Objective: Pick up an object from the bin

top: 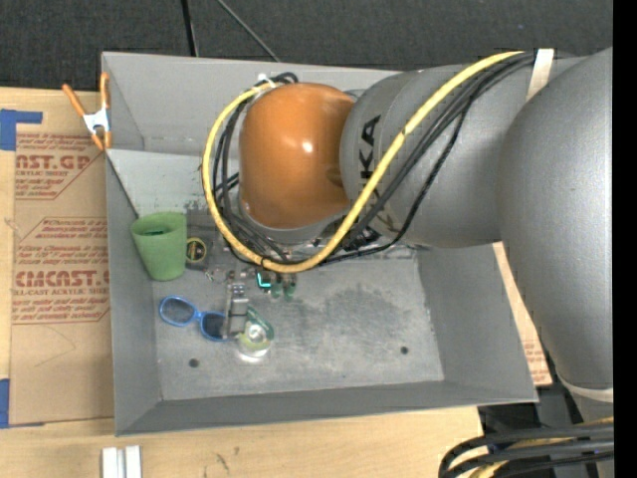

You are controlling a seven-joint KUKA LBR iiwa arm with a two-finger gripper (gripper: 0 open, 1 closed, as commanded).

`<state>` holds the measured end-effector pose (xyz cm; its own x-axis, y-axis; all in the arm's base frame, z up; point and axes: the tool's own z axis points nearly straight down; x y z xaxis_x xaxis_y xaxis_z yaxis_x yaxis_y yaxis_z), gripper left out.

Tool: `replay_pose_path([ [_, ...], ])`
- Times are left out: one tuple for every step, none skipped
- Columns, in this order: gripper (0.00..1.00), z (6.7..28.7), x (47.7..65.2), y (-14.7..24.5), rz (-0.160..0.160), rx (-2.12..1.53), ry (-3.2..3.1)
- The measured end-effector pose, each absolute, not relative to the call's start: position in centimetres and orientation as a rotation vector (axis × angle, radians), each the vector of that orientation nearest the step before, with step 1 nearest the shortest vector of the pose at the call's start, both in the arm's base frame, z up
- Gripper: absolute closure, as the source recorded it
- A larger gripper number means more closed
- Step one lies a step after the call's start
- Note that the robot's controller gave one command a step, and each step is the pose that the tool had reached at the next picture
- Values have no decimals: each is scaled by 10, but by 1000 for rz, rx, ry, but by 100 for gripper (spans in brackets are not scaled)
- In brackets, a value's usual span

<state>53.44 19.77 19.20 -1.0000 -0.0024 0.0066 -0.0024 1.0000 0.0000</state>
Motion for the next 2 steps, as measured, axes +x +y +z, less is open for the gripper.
replay_pose_path([
  [0,71,524,158,4,139,-3131],
  [100,75,526,161,-2,140,-3138],
])
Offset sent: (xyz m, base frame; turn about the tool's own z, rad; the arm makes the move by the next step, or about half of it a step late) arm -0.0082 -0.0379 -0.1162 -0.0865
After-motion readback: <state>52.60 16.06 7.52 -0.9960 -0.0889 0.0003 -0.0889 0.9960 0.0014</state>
